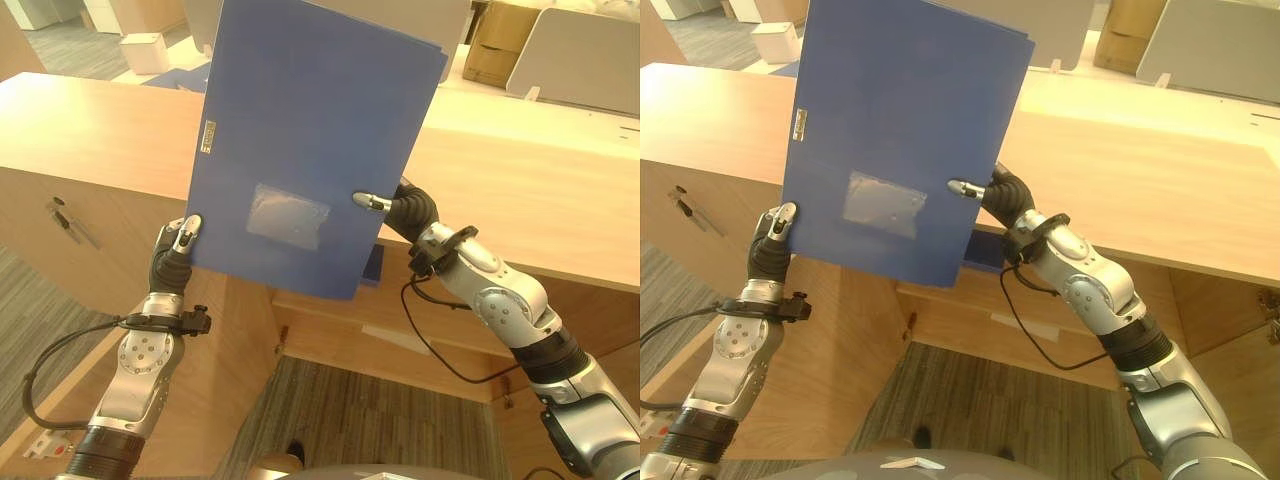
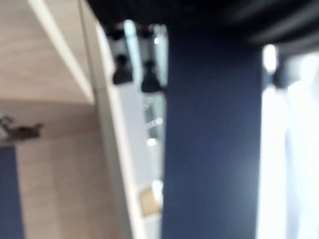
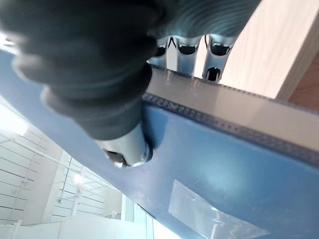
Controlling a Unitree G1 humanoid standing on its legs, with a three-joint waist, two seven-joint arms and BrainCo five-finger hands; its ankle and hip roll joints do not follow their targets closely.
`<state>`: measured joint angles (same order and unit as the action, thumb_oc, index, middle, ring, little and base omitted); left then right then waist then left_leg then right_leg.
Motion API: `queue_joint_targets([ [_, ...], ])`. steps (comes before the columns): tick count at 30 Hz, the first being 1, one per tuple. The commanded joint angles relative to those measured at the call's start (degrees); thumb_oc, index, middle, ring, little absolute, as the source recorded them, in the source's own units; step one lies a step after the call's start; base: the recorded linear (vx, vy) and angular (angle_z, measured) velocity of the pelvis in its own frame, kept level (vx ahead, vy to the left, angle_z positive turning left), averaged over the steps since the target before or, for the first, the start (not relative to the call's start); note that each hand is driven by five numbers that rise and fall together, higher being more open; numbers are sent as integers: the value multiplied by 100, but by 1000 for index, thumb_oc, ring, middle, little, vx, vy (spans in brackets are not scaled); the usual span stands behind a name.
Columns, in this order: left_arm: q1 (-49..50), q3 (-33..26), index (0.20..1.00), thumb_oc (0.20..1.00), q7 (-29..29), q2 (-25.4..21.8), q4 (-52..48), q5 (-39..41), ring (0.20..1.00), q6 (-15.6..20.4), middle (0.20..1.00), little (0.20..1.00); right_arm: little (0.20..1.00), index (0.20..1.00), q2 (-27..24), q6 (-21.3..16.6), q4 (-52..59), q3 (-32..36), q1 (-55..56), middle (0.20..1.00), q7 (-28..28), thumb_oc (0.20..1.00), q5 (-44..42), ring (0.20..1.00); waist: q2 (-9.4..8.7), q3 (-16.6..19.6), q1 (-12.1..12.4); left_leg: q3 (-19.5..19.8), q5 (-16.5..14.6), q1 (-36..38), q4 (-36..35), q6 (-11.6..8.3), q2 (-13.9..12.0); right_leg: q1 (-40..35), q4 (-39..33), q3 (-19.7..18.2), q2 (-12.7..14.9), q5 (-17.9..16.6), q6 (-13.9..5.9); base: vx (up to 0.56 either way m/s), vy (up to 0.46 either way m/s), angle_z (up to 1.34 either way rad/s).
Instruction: Put the empty folder in the office cabinet
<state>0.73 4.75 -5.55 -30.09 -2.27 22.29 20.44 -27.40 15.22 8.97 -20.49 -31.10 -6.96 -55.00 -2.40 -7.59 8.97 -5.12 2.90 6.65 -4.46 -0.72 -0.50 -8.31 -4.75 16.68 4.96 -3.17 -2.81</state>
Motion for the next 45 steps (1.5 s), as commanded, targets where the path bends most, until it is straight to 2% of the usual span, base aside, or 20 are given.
queue_joint_targets([
  [1,-388,448,200,200,-202,-174,-210,159,200,249,200,200,200,200,180,-597,-11,-38,-814,200,322,200,230,200,-7,337,65,217,-351,103,-54,-57,-221,-59,-25,-242,545,-37,-551,0,0,0],
  [4,-343,508,200,200,-210,-153,-199,217,200,318,200,200,200,200,198,-685,-64,27,-844,200,459,200,568,200,-3,329,71,213,-358,97,-54,-52,-216,-64,-25,-240,548,-28,-545,0,0,0],
  [8,-262,459,200,200,-249,-108,-225,440,200,531,200,200,200,200,84,-1138,-81,241,-573,200,544,200,1157,200,19,297,27,190,-361,89,-54,-31,-208,-49,-25,-281,550,-34,-531,0,0,0],
  [9,-262,459,200,200,-249,-108,-225,440,200,531,200,200,200,200,84,-1138,-81,241,-573,200,544,200,1157,200,19,297,27,190,-361,89,-54,-31,-208,-49,-25,-281,550,-34,-531,0,0,0],
  [13,-201,340,200,200,-438,-11,-338,875,200,629,200,200,200,200,-3,-1736,25,560,94,200,453,200,1931,200,47,272,-77,145,-377,87,-54,-19,-217,-14,-25,-344,547,-41,-533,-8,-2,0],
  [14,-180,311,310,310,-496,16,-366,963,310,620,310,310,200,200,-27,-1848,59,619,230,200,433,200,2061,200,51,267,-98,133,-381,90,-54,-15,-217,-9,-25,-358,547,-44,-535,-47,-19,-1],
  [15,-143,282,539,539,-604,81,-421,1095,539,591,539,539,200,200,-61,-2053,166,732,534,200,314,200,2256,200,56,248,-160,97,-395,93,-54,-8,-217,8,-25,-397,544,-48,-542,-48,-21,-2],
  [16,-126,279,595,595,-664,107,-448,1150,595,569,595,595,200,200,-76,-2152,229,793,716,200,249,200,2489,200,57,239,-195,76,-406,96,-54,-11,-220,18,-25,-415,543,-48,-548,-72,-30,0],
  [18,-75,272,589,589,-763,167,-488,1188,589,551,589,589,200,200,-155,-2280,380,884,1073,200,129,200,2670,200,67,214,-265,33,-412,106,-54,0,-223,32,-25,-454,544,-61,-556,-48,-21,-2],
  [19,-17,267,649,649,-786,189,-528,1202,649,549,649,649,200,200,-174,-2401,445,951,1319,200,31,200,2771,200,71,201,-305,8,-422,112,-54,-1,-228,42,-25,-477,543,-61,-559,-34,-13,-9],
  [20,33,242,749,749,-810,197,-556,1223,749,549,749,749,200,200,-201,-2520,493,989,1517,200,-50,200,2868,200,73,194,-332,-12,-430,116,-54,1,-230,50,-25,-489,544,-60,-566,-60,-24,-11],
  [21,105,221,1000,1000,-835,212,-582,1283,1000,566,1000,1000,200,200,-238,-2625,558,1047,1784,200,-162,200,2970,200,77,180,-376,-39,-438,121,-54,3,-233,58,-25,-505,545,-62,-576,-55,-22,-10],
  [24,357,76,1000,1000,-907,261,-685,1542,1000,550,1000,1000,200,200,-292,-2792,688,1168,2427,200,-508,200,3467,200,86,137,-481,-89,-446,129,-54,-1,-245,79,-25,-544,542,-58,-588,-70,-31,-10],
  [26,561,-63,1000,1000,-1053,290,-713,1824,1000,554,1000,1000,200,200,-396,-3008,699,1217,2782,200,-704,200,4124,200,70,89,-530,-124,-446,127,-54,-7,-248,103,-25,-551,548,-66,-603,-75,-37,-10],
  [32,1128,-251,1000,1000,-1147,173,-760,1970,1000,589,1000,1000,200,200,-834,-3412,675,1304,3472,200,-853,200,4523,200,25,-44,-563,-132,-430,92,-54,-2,-239,157,-25,-556,551,-86,-633,-67,-34,-3],
  [35,1378,-250,1000,1000,-1285,63,-737,2153,1000,582,1000,1000,200,200,-1065,-3540,600,1213,3646,200,-758,200,4797,200,18,-123,-532,-100,-420,51,-54,3,-230,190,-25,-534,556,-82,-655,-81,-28,1],
  [37,1502,-140,1000,1000,-1408,0,-654,2270,1000,662,1000,1000,200,200,-1246,-3604,422,1014,3730,200,-652,200,5330,200,18,-177,-504,-79,-412,11,-54,-2,-230,224,-25,-511,559,-86,-678,-66,-21,2],
  [39,1625,-74,1000,1000,-1675,-35,-557,2515,1000,511,1000,1000,200,200,-1381,-3609,202,911,3775,200,-575,200,5570,200,14,-206,-481,-74,-400,-13,-54,-14,-241,236,-25,-482,562,-90,-692,-37,-15,3],
  [43,1999,20,1000,1000,-1788,-122,-60,2487,1000,517,1000,1000,200,200,-1625,-3514,-681,806,4011,200,-321,200,5399,200,-19,-266,-425,-30,-387,-56,-54,-30,-251,251,-25,-410,555,-90,-726,-20,-31,6],
  [45,2128,57,1000,1000,-1882,-161,252,2430,1000,498,1000,1000,200,200,-1628,-3601,-1282,764,4086,200,-237,200,5276,200,-31,-305,-404,-31,-385,-71,-54,-24,-255,256,-25,-378,553,-91,-731,-14,-41,3],
])
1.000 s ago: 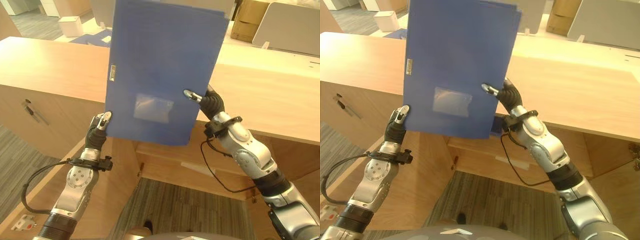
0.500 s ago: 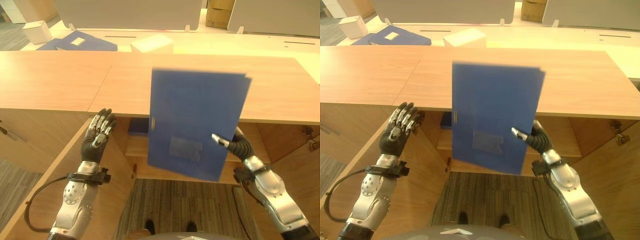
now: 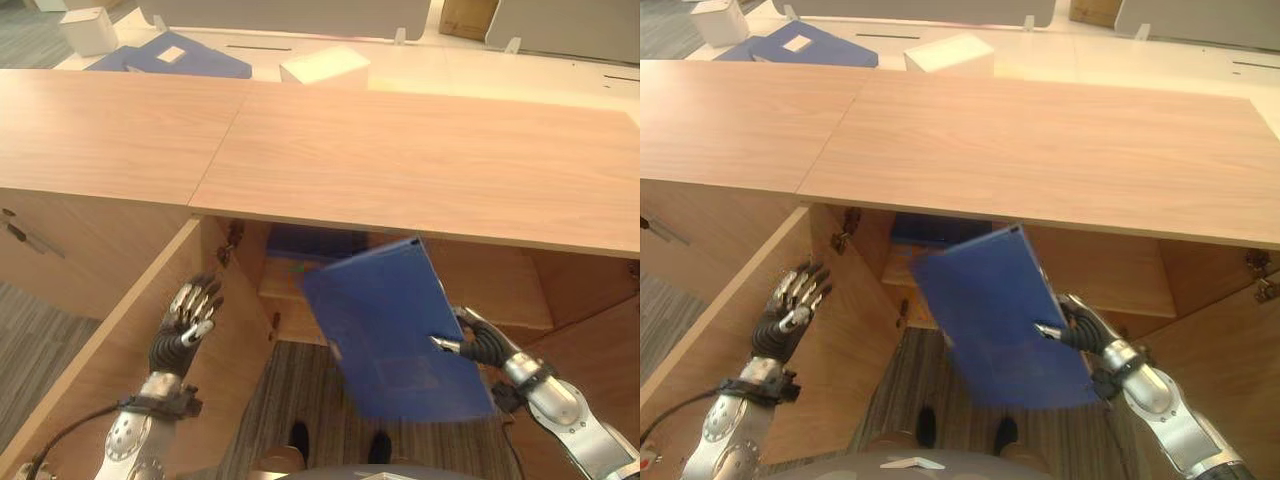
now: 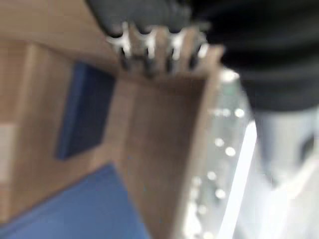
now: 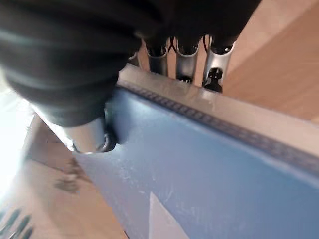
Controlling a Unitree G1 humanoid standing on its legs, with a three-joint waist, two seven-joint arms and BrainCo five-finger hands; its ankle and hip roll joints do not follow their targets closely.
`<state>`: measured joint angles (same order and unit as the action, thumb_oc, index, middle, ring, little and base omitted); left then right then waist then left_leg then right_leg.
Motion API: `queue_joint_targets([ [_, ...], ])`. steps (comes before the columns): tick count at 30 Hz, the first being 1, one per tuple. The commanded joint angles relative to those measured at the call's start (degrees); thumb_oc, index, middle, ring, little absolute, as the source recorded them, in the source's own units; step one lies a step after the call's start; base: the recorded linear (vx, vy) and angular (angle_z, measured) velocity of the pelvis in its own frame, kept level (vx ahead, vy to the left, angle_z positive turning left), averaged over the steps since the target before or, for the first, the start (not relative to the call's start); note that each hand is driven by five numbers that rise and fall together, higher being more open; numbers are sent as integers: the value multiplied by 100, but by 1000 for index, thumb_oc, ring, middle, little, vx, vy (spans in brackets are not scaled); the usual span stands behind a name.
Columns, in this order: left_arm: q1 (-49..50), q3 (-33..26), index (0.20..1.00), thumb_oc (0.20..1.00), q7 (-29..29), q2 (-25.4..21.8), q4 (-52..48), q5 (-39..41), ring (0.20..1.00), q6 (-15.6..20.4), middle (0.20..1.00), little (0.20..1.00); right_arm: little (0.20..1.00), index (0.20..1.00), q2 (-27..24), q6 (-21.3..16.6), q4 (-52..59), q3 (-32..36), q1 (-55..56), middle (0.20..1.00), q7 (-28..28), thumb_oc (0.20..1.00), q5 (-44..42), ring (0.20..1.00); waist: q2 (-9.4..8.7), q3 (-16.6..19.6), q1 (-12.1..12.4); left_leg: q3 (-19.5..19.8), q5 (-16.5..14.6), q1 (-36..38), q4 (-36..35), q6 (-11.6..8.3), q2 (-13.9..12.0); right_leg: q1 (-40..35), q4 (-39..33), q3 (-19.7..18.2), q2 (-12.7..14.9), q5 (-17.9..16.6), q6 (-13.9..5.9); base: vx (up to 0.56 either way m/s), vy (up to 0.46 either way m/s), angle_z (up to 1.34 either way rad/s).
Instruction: Put the empty folder in the office cabinet
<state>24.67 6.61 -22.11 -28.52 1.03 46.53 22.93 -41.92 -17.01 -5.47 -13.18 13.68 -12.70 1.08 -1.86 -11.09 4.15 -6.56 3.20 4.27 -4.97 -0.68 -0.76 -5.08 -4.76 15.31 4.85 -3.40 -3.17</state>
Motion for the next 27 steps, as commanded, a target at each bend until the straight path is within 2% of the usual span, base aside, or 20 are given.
queue_joint_targets([
  [1,-235,-98,1000,1000,-252,-332,119,-52,1000,202,1000,1000,200,200,-135,-425,-140,-16,-386,200,376,200,-435,200,-87,29,82,110,-409,162,-3,-27,-231,-66,-24,-234,560,-76,-694,0,0,0],
  [3,-222,-37,1000,1000,-245,-354,297,0,1000,161,1000,1000,200,200,-99,-488,-430,-51,-420,200,380,200,-492,200,-83,15,85,111,-402,155,-3,-26,-234,-60,-24,-227,558,-79,-691,0,0,0],
  [5,-178,26,1000,1000,-262,-312,795,-69,1000,-42,1000,1000,200,200,52,-595,-984,-105,-450,200,435,200,-476,200,-61,-29,88,105,-396,151,-3,-24,-239,-55,-24,-211,554,-89,-690,0,0,0],
  [8,-30,37,1000,1000,-204,-215,1358,23,1000,-630,1000,1000,200,200,236,-535,-1473,-66,-467,200,542,200,-649,200,-28,-56,92,115,-389,155,-3,-13,-226,-53,-24,-224,551,-93,-689,8,4,-1],
  [11,96,-14,1000,1000,-385,52,2277,-133,1000,-1025,1000,1000,200,200,487,-515,-1933,25,-576,200,720,200,-954,200,7,-89,104,131,-376,144,14,5,-197,-41,-24,-235,559,-116,-690,25,38,-2],
  [12,113,-37,1000,1000,-398,151,2617,-303,1000,-1054,1000,1000,200,200,569,-510,-2062,70,-635,200,756,200,-1037,200,19,-92,101,134,-382,139,27,15,-183,-38,-24,-244,562,-118,-691,28,96,-1],
  [13,118,-33,1000,1000,-404,249,3081,-576,1000,-1054,1000,1000,200,200,668,-486,-2258,102,-753,200,774,200,-1267,200,39,-107,95,133,-394,142,46,30,-160,-31,-24,-268,570,-135,-695,40,164,0],
  [14,97,-55,1000,1000,-565,451,3864,-918,1000,-888,1000,1000,200,200,822,-527,-2561,181,-956,200,820,200,-1520,200,63,-113,93,114,-417,132,77,59,-117,-17,-24,-309,586,-153,-705,48,211,0],
  [17,-19,-50,1000,1000,-831,659,4635,-1104,1000,-770,1000,1000,200,200,1008,-442,-2849,338,-1300,200,828,200,-1832,200,111,-112,86,80,-473,65,137,151,-18,27,-24,-410,634,-186,-733,15,157,-13],
  [20,-174,41,1000,1000,-890,705,4940,-1286,1000,-674,1000,1000,200,200,1124,-354,-3052,442,-1571,200,848,200,-2035,200,160,-158,72,72,-519,-49,249,253,70,125,157,-453,695,-167,-735,-23,165,-4],
  [23,-468,283,1000,1000,-834,763,5220,-1344,1000,-446,1000,1000,200,200,1285,-265,-3476,361,-2123,200,972,200,-2175,200,269,-346,154,-130,-535,-247,572,326,65,450,773,-207,898,-124,-723,-77,149,-17],
  [24,-588,403,1000,1000,-771,809,5266,-1200,1000,-374,1000,1000,200,200,1385,-258,-3730,350,-2357,200,1008,200,-2294,200,288,-447,200,-238,-616,-287,722,330,94,527,690,-69,950,-261,-717,1,44,-34],
  [26,-624,432,1000,1000,-725,816,5245,-1156,1000,-409,1000,1000,200,200,1426,-266,-3802,363,-2414,200,1017,200,-2296,200,279,-474,206,-272,-671,-279,772,324,117,541,555,-51,960,-378,-744,82,-18,-27],
  [27,-653,470,1000,1000,-645,811,5184,-1176,1000,-478,1000,1000,200,200,1488,-219,-3855,362,-2488,200,1071,200,-2286,200,255,-493,203,-308,-754,-241,825,308,144,570,307,-66,966,-596,-800,192,-90,-43],
])
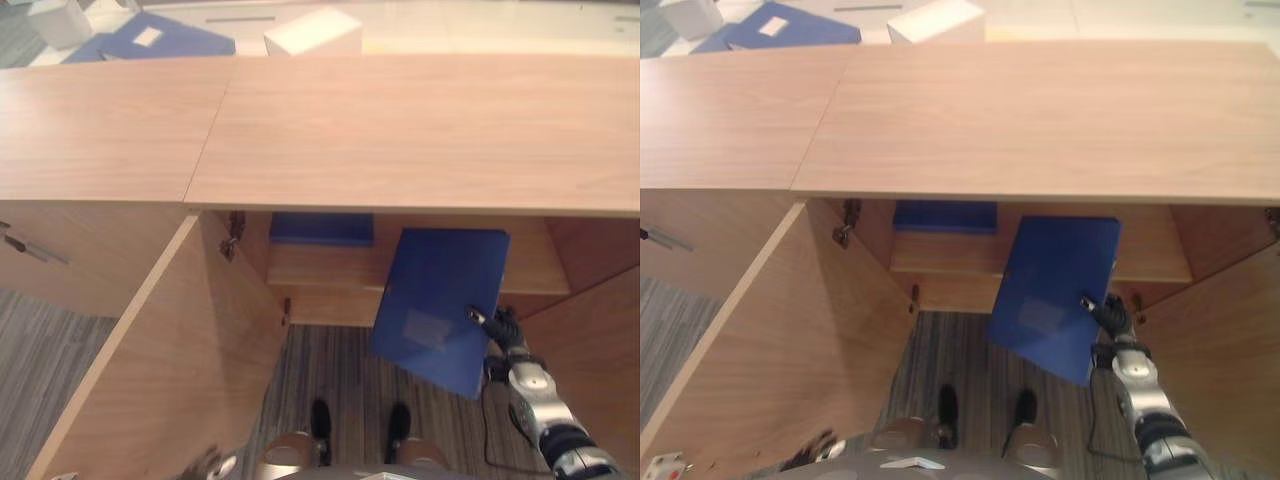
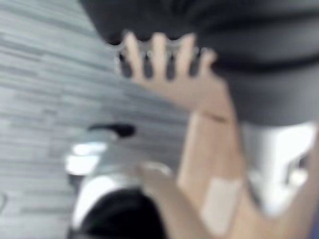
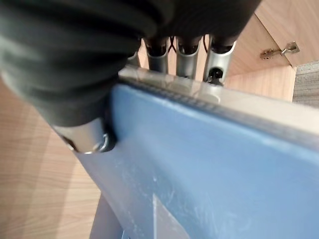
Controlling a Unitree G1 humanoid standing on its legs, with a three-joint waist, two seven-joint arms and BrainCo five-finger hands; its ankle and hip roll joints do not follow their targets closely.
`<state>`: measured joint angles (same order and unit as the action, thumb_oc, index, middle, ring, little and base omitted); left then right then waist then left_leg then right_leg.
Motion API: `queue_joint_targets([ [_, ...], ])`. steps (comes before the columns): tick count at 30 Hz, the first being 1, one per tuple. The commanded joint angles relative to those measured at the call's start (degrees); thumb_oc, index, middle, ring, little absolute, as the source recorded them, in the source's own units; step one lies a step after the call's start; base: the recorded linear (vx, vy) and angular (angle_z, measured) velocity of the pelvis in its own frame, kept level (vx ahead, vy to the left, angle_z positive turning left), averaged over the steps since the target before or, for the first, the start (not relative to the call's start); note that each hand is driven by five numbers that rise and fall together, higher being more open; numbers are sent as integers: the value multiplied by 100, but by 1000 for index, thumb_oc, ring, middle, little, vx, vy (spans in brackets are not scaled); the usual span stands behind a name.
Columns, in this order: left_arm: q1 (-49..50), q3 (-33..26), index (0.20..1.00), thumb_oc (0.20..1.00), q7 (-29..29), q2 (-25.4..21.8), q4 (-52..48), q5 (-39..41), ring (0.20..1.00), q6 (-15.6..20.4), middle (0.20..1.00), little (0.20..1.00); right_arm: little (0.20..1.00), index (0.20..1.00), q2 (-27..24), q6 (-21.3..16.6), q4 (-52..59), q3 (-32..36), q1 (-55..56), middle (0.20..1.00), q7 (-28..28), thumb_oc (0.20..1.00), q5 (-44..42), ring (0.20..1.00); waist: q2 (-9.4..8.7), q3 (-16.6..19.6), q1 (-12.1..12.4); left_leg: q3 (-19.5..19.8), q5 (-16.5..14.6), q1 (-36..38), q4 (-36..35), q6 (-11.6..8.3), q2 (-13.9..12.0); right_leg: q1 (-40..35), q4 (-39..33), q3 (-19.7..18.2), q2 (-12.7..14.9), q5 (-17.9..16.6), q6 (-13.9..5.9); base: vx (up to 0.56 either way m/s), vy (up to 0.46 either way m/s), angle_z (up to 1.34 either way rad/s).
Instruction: Put the empty folder in the office cabinet
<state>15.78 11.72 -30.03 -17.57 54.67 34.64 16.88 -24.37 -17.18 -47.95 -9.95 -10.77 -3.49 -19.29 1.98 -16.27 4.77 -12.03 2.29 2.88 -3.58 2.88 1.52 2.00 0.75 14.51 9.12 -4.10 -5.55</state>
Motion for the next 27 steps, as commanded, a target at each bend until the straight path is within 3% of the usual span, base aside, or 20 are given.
queue_joint_targets([
  [1,223,-15,1000,1000,128,-297,-216,-5,1000,67,1000,1000,200,200,-250,-158,346,37,-110,200,168,200,-215,200,-157,11,132,207,-744,-56,737,-71,-77,-73,-477,-2,554,-723,-625,274,-147,-41],
  [3,270,25,1000,1000,163,-289,-240,-196,1000,34,1000,1000,200,200,-188,18,344,55,-184,200,240,200,-206,200,-137,0,163,77,-956,130,806,-158,-197,321,-575,161,604,-706,-799,303,-138,-17],
  [6,333,52,1000,1000,210,-234,-213,-267,1000,67,1000,1000,200,200,-105,227,418,47,-230,200,335,200,-91,200,-177,-58,167,-11,-1000,228,926,-174,-266,603,-575,295,696,-810,-779,282,-168,-22],
  [8,391,95,1000,1000,205,-171,-194,-294,1000,133,1000,1000,200,200,-26,350,491,-20,-239,200,380,200,14,200,-182,-105,149,17,-1218,442,1035,-187,-370,685,-575,352,685,-873,-834,443,-271,-9],
  [13,244,358,1000,1000,333,-33,-76,-274,1000,317,1000,1000,200,200,-82,393,535,-36,-116,200,137,200,106,200,-338,5,-145,250,-1381,444,1333,-229,-515,642,-575,-270,691,-781,-729,316,-258,49],
  [19,52,403,1000,1000,131,-87,-253,-216,1000,379,1000,1000,200,200,-83,172,829,-76,-212,200,203,200,-198,200,-271,-99,-199,385,-1327,274,1357,-438,-878,634,-236,-422,736,-759,-624,108,-144,39],
  [21,-288,543,1000,1000,50,-142,-309,-134,1000,551,1000,1000,200,200,-67,70,1045,-52,-490,200,538,200,-368,200,-223,-417,-245,441,-1292,-95,1480,-486,-986,985,15,-484,786,-698,-599,-157,-41,13],
  [23,-410,603,1000,1000,93,-135,-310,-55,1000,635,1000,1000,200,200,-28,128,1102,-59,-615,200,764,200,-417,200,-211,-536,-264,474,-1300,-219,1533,-486,-991,1149,104,-495,804,-695,-596,-105,13,11],
  [26,-744,825,1000,1000,381,-89,-333,48,1000,890,1000,1000,200,200,212,198,1086,-44,-1143,200,1588,200,-880,200,-186,-921,-270,667,-1413,-643,1826,-464,-935,1690,396,-569,857,-708,-560,-122,10,5],
  [27,-744,825,1000,1000,381,-89,-333,48,1000,890,1000,1000,200,200,212,198,1086,-44,-1143,200,1588,200,-880,200,-186,-921,-270,667,-1413,-643,1826,-464,-935,1690,396,-569,857,-708,-560,-51,8,24],
])
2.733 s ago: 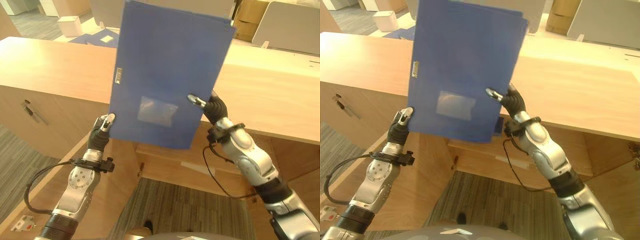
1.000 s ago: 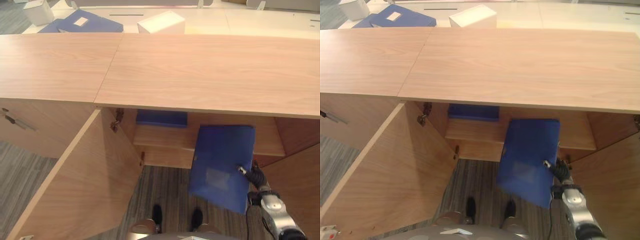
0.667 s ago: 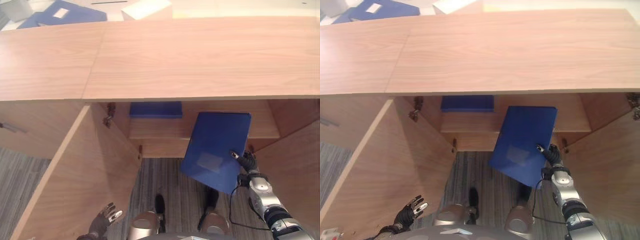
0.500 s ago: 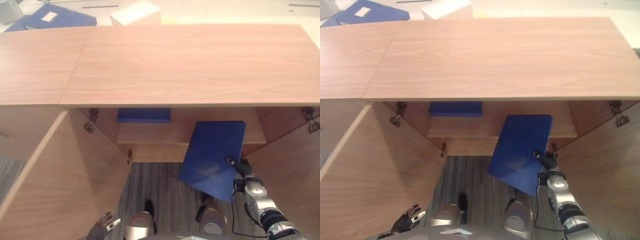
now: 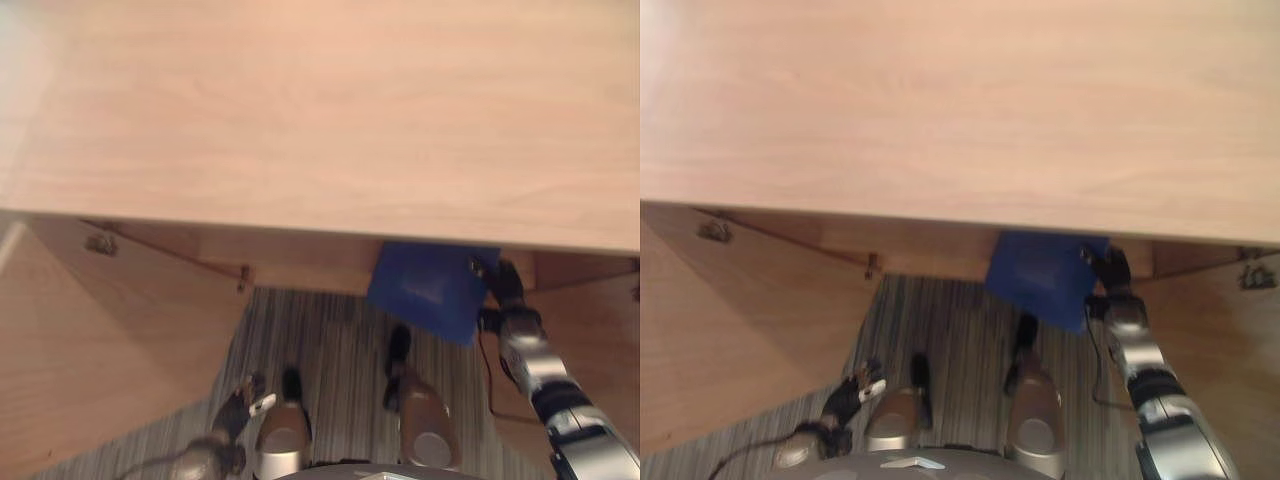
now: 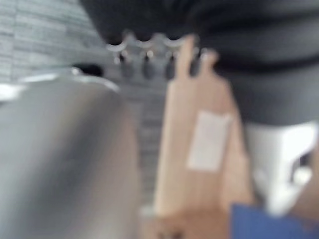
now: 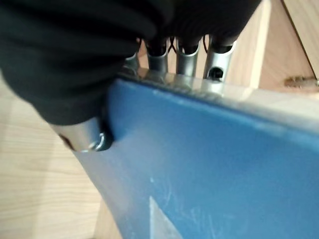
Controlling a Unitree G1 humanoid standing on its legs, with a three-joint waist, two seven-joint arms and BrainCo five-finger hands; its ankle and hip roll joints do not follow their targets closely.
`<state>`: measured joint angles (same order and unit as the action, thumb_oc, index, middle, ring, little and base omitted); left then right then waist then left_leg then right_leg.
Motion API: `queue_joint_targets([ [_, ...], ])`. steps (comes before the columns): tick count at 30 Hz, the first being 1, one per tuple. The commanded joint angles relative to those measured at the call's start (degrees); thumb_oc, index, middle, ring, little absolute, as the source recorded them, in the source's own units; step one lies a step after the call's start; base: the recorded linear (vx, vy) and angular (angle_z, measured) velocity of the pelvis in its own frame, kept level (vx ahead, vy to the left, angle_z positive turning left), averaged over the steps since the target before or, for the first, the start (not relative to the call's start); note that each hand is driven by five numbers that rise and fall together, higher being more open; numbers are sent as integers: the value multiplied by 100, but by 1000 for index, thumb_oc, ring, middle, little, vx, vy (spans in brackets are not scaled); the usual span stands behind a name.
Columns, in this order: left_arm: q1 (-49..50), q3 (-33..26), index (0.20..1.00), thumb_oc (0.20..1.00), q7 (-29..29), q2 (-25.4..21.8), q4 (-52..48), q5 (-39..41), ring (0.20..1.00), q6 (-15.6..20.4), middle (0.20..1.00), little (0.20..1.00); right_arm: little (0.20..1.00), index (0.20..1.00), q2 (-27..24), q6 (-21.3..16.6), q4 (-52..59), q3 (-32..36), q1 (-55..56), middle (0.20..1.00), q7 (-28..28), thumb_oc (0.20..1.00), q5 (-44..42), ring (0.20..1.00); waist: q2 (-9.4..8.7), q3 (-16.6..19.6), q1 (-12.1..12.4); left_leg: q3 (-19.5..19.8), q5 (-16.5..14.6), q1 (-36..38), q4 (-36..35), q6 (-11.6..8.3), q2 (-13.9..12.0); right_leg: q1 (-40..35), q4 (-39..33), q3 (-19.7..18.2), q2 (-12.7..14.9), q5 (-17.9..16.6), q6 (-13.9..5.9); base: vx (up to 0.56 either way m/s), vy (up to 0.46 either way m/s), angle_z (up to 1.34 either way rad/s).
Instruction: Put the empty folder in the office cabinet
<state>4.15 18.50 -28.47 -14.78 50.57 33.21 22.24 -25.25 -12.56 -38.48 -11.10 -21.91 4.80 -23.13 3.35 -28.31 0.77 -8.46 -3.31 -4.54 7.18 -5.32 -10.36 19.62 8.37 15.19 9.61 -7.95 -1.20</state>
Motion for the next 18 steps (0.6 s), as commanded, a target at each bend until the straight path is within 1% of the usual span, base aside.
queue_joint_targets([
  [1,365,183,1000,1000,292,-356,83,191,1000,365,1000,1000,200,200,348,-271,115,89,-146,200,922,200,-632,200,-320,229,133,346,-877,23,806,360,263,13,-319,-658,813,-319,-984,-57,-18,34],
  [2,286,284,1000,1000,424,-315,75,218,1000,333,1000,1000,200,200,519,-298,-27,195,-435,200,1409,200,-931,200,-300,83,171,430,-944,-137,917,373,299,211,-218,-672,818,-312,-967,-82,-34,45],
  [3,260,351,1000,1000,451,-292,93,179,1000,345,1000,1000,200,200,612,-308,-148,255,-643,200,1694,200,-1095,200,-284,6,199,457,-963,-205,944,376,303,303,-194,-655,824,-317,-959,-91,-68,20],
  [4,241,483,1000,1000,489,-249,113,101,1000,323,1000,1000,200,200,692,-407,-435,404,-987,200,2003,200,-1455,200,-217,-119,259,487,-977,-274,958,370,278,371,-184,-601,792,-305,-938,-60,-50,10],
  [6,239,490,1000,1000,489,-247,117,96,1000,331,1000,1000,200,200,696,-405,-461,419,-1018,200,2008,200,-1480,200,-228,-116,256,490,-954,-293,942,372,296,392,-195,-602,806,-318,-936,-33,-24,3],
  [8,247,643,1000,1000,513,-212,107,147,1000,324,1000,1000,200,200,670,-516,-762,620,-1326,200,2196,200,-1796,200,-164,-148,301,511,-917,-356,871,358,301,462,-219,-561,791,-310,-915,-29,-19,11],
  [9,268,767,1000,1000,554,-179,110,148,1000,345,1000,1000,200,200,649,-571,-978,791,-1563,200,2381,200,-1990,200,-81,-148,343,532,-933,-395,856,347,288,538,-173,-538,774,-278,-900,-15,-10,10],
  [10,280,815,1000,1000,565,-158,115,156,1000,364,1000,1000,200,200,634,-592,-1103,867,-1690,200,2464,200,-2051,200,-72,-148,355,541,-903,-436,841,349,318,591,-156,-535,798,-286,-889,-4,-4,7],
  [11,283,853,1000,1000,563,-141,127,178,1000,371,1000,1000,200,200,617,-652,-1219,912,-1797,200,2545,200,-2190,200,-50,-148,376,546,-895,-463,838,347,321,606,-147,-518,801,-276,-878,-2,-9,5],
  [13,266,965,1000,1000,595,-115,116,222,1000,367,1000,1000,200,200,593,-933,-1441,1062,-2078,200,2843,200,-2433,200,28,-148,430,550,-906,-513,850,331,287,633,-116,-484,784,-231,-864,13,-2,10],
  [14,246,1015,1000,1000,597,-92,103,244,1000,359,1000,1000,200,200,555,-1053,-1544,1182,-2264,200,3010,200,-2579,200,53,-148,457,559,-860,-578,833,323,304,679,-111,-471,807,-234,-850,17,14,8],
  [15,239,1041,1000,1000,601,-94,92,267,1000,341,1000,1000,200,200,546,-1049,-1591,1216,-2327,200,3034,200,-2655,200,83,-148,478,561,-878,-578,840,320,284,674,-90,-463,791,-203,-850,0,0,0],
  [16,211,1092,1000,1000,611,-90,98,322,1000,322,1000,1000,200,200,535,-1177,-1735,1319,-2551,200,3207,200,-2789,200,109,-148,519,581,-869,-643,860,323,288,701,-64,-455,795,-173,-837,43,15,-1],
  [18,189,1119,1000,1000,611,-101,78,367,1000,287,1000,1000,200,200,500,-1197,-1816,1373,-2720,200,3327,200,-2952,200,107,-148,545,603,-838,-724,885,326,309,739,-57,-455,807,-174,-825,0,0,0],
])
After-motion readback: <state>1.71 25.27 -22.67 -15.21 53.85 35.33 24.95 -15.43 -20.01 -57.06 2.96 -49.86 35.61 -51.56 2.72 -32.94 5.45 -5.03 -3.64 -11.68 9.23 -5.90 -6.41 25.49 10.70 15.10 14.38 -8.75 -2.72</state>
